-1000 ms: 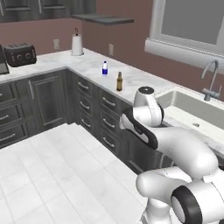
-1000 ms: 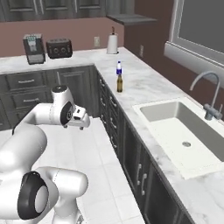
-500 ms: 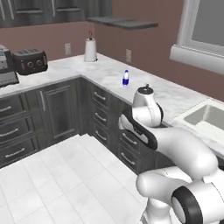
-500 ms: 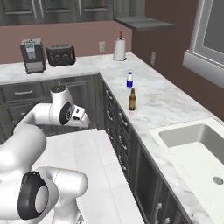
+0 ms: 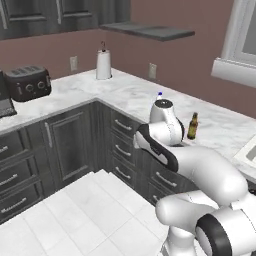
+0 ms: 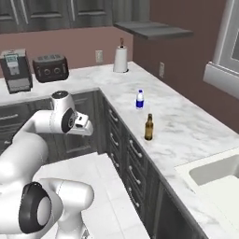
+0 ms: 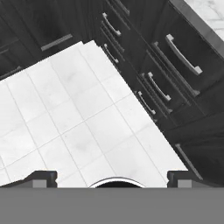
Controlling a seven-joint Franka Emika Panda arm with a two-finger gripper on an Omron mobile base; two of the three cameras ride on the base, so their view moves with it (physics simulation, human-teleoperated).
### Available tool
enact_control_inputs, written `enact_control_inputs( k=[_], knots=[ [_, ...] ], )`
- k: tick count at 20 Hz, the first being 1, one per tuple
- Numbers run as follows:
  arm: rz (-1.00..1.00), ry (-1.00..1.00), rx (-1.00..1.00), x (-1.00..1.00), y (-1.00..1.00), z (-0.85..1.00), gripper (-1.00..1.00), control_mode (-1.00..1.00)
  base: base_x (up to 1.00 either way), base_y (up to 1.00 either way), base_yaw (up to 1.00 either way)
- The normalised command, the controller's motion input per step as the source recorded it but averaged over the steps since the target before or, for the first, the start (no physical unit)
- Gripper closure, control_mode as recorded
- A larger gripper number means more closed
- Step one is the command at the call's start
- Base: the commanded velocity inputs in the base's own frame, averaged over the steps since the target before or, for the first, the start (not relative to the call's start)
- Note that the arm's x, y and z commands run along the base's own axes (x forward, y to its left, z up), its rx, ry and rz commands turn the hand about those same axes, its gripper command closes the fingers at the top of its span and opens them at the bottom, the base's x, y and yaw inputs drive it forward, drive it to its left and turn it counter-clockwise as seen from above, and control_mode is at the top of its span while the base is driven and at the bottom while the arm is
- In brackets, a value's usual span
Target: Place the drinks on the dining counter in a tight cluster.
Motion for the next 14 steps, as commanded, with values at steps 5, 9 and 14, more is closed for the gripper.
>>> enact_control_inputs(
  k=[5, 9, 14],
  knots=[
    [0.00, 0.00, 0.00, 0.00, 0.00, 0.00, -1.00, 1.00, 0.65, 0.37, -0.45],
    [0.00, 0.00, 0.00, 0.00, 0.00, 0.00, -1.00, 1.00, 0.59, 0.39, -0.50],
    [0.00, 0.00, 0.00, 0.00, 0.00, 0.00, -1.00, 1.00, 0.58, 0.41, -0.49]
  ],
)
